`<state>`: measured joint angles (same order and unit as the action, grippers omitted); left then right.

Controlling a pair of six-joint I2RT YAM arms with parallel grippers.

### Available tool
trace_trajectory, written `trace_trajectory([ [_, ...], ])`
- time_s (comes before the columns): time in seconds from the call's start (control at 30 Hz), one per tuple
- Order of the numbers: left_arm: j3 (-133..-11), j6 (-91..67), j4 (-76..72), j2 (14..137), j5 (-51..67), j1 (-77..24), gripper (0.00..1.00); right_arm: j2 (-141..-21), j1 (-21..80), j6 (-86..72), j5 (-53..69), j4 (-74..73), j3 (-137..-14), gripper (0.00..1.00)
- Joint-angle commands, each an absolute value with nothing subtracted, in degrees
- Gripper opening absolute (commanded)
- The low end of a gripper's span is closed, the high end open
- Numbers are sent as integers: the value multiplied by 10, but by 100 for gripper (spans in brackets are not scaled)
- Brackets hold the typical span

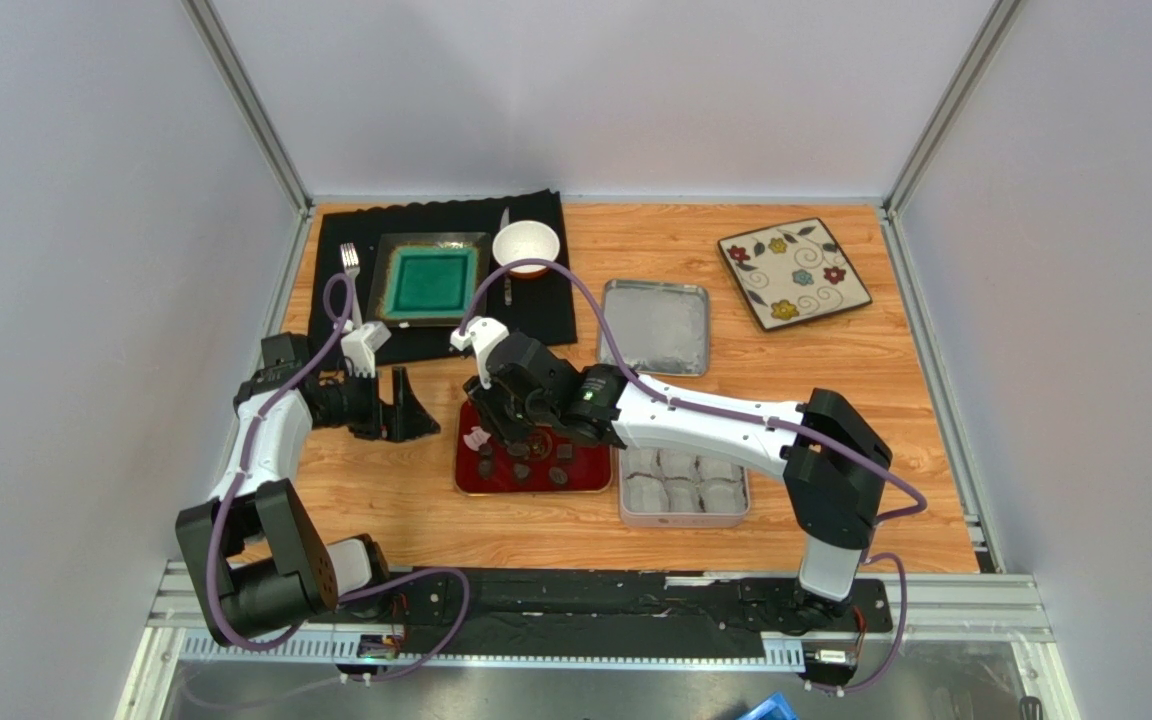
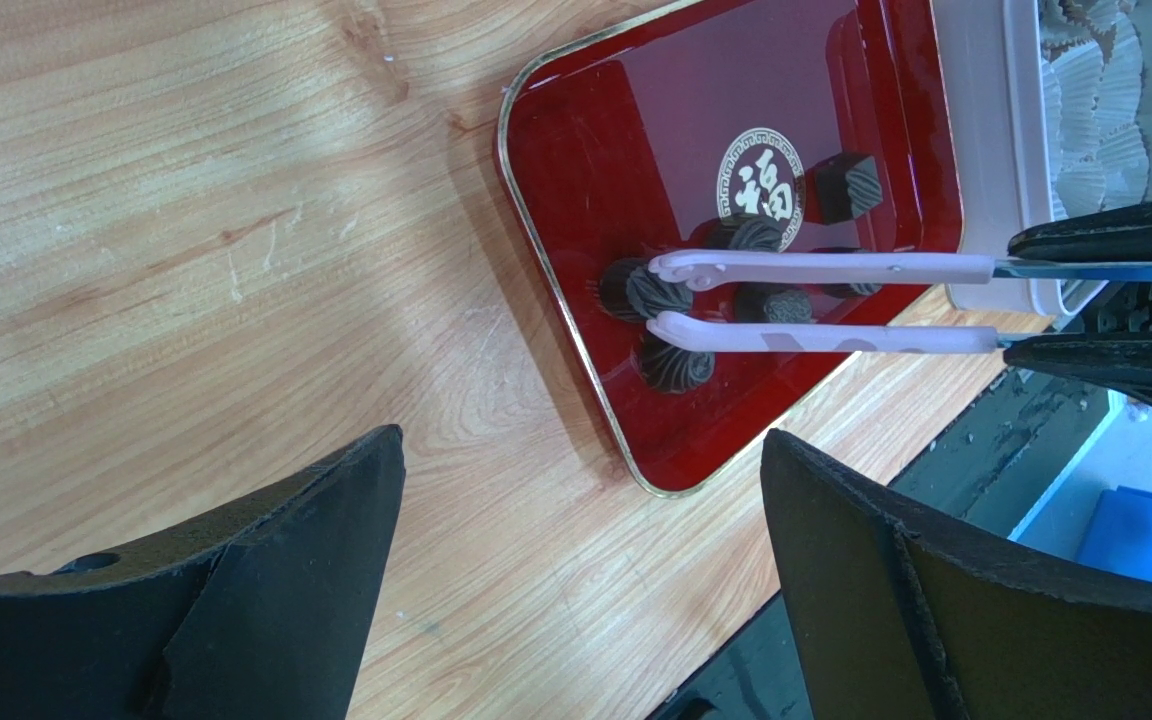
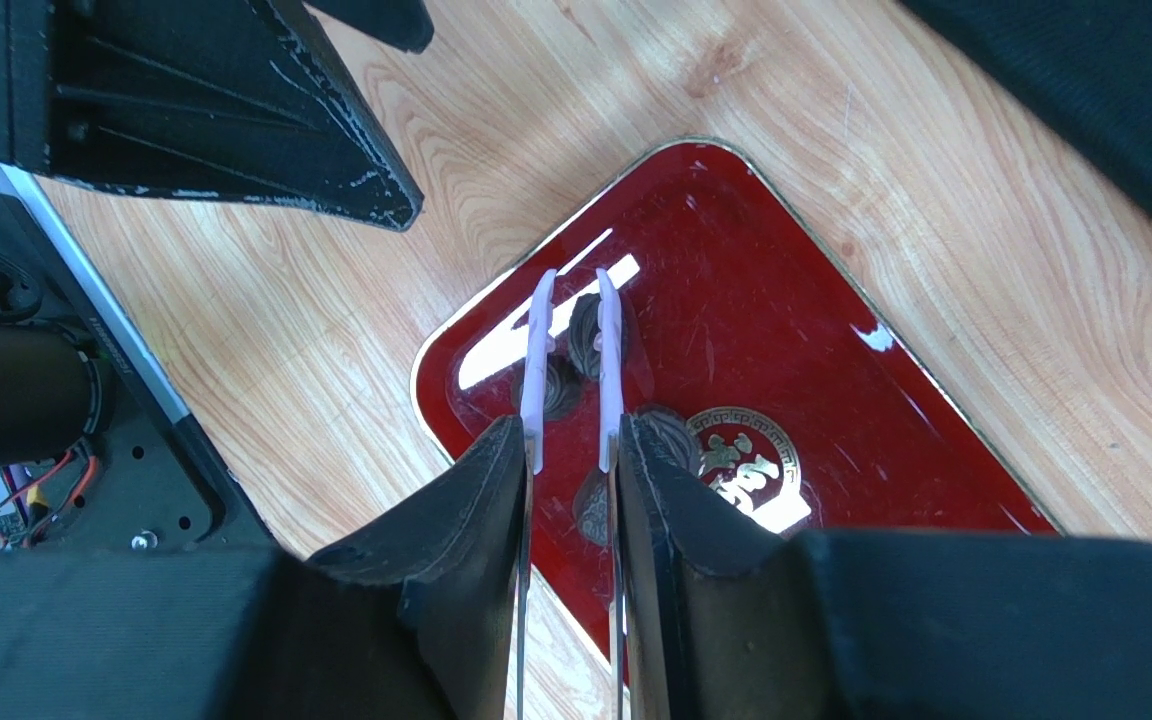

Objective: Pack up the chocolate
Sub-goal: Pick up the fake chocolate from the plate.

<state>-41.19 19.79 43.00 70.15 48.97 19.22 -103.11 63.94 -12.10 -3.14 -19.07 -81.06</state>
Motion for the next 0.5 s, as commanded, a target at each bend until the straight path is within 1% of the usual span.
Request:
trace_trajectory([
  [0.0, -427, 212, 433, 686, 504, 194, 96, -1017, 635, -109, -47, -172, -842, 30],
  [0.33, -428, 214, 439, 683, 505, 195, 96, -1021, 634, -113, -46, -171, -831, 31],
  [0.47, -430, 215, 441, 683, 506, 195, 97, -1023, 634, -113, -46, -171, -830, 33],
])
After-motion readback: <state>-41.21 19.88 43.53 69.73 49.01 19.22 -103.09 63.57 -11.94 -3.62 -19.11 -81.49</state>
